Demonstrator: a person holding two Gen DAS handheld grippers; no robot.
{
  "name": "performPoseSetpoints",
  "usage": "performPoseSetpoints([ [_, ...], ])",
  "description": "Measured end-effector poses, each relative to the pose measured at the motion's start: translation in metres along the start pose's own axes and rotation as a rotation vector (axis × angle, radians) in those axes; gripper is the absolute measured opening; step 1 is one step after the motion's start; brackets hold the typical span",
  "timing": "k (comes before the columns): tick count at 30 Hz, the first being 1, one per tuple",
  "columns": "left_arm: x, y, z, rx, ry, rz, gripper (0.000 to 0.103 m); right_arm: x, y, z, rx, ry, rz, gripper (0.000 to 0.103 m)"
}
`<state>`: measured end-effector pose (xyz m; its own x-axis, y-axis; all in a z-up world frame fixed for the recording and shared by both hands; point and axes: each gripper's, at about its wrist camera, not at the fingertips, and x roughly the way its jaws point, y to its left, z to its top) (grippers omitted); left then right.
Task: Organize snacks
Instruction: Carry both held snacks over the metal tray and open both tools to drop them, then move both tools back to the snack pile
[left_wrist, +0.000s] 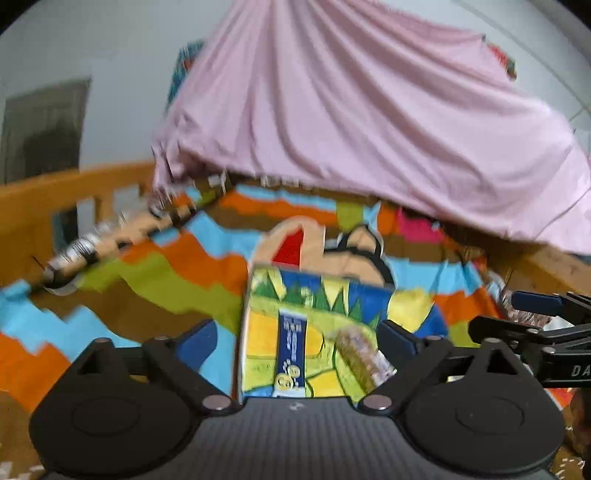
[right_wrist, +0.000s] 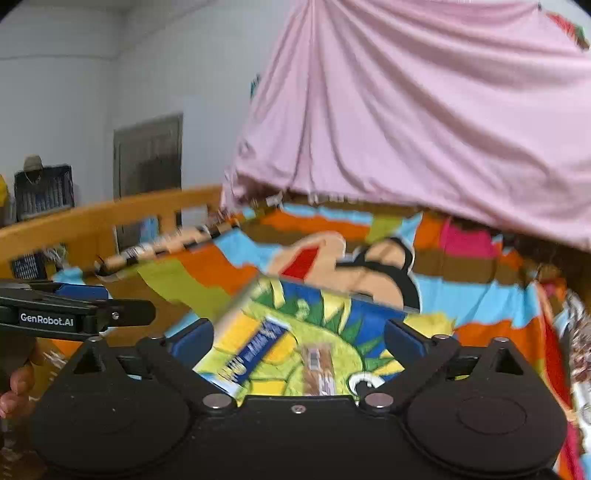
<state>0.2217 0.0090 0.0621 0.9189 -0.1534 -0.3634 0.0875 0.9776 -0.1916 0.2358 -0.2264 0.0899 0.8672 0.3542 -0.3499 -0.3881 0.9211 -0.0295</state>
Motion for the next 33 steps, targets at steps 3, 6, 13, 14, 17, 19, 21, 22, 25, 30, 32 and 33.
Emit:
performPoseSetpoints([
  [3, -0.049, -0.001, 0.010, 0.005, -0.074, 0.006, 0.102, -0.043, 0.014, 0.012, 0.019, -0.024, 0.009, 0.102],
  [6, -0.090, -0.002, 0.013, 0.007, -0.116, 0.012, 0.102, -0.080, 0.028, 0.022, 0.017, -0.014, 0.048, 0.102],
  [13, -0.170, -0.009, 0.003, 0.043, -0.170, 0.021, 0.102, -0.140, 0.063, 0.050, -0.165, 0.114, 0.172, 0.102],
  [14, -0.180, -0.010, 0.000, 0.041, -0.175, 0.020, 0.102, -0.146, 0.067, 0.054, -0.191, 0.131, 0.182, 0.102],
  [17, -0.201, -0.011, -0.010, 0.033, -0.181, 0.019, 0.103, -0.163, 0.075, 0.059, -0.243, 0.172, 0.196, 0.102],
  [19, -0.208, -0.012, -0.019, 0.023, -0.171, 0.019, 0.103, -0.175, 0.077, 0.057, -0.310, 0.161, 0.200, 0.102],
  [21, -0.212, -0.013, -0.029, 0.018, -0.161, 0.018, 0.103, -0.186, 0.077, 0.051, -0.395, 0.137, 0.205, 0.102],
  [22, -0.213, -0.015, -0.034, 0.022, -0.156, 0.020, 0.103, -0.191, 0.075, 0.046, -0.432, 0.131, 0.200, 0.102],
  [25, -0.213, -0.021, -0.051, 0.043, -0.138, 0.023, 0.103, -0.197, 0.067, 0.032, -0.443, 0.155, 0.179, 0.102],
  [30, -0.204, -0.028, -0.078, 0.060, -0.075, 0.009, 0.103, -0.193, 0.056, -0.002, -0.287, 0.202, 0.173, 0.102],
  [32, -0.197, -0.027, -0.089, 0.050, -0.040, 0.011, 0.103, -0.190, 0.055, -0.024, -0.241, 0.211, 0.193, 0.102],
  [33, -0.194, -0.026, -0.092, 0.045, -0.020, 0.012, 0.103, -0.187, 0.055, -0.036, -0.227, 0.214, 0.201, 0.102],
])
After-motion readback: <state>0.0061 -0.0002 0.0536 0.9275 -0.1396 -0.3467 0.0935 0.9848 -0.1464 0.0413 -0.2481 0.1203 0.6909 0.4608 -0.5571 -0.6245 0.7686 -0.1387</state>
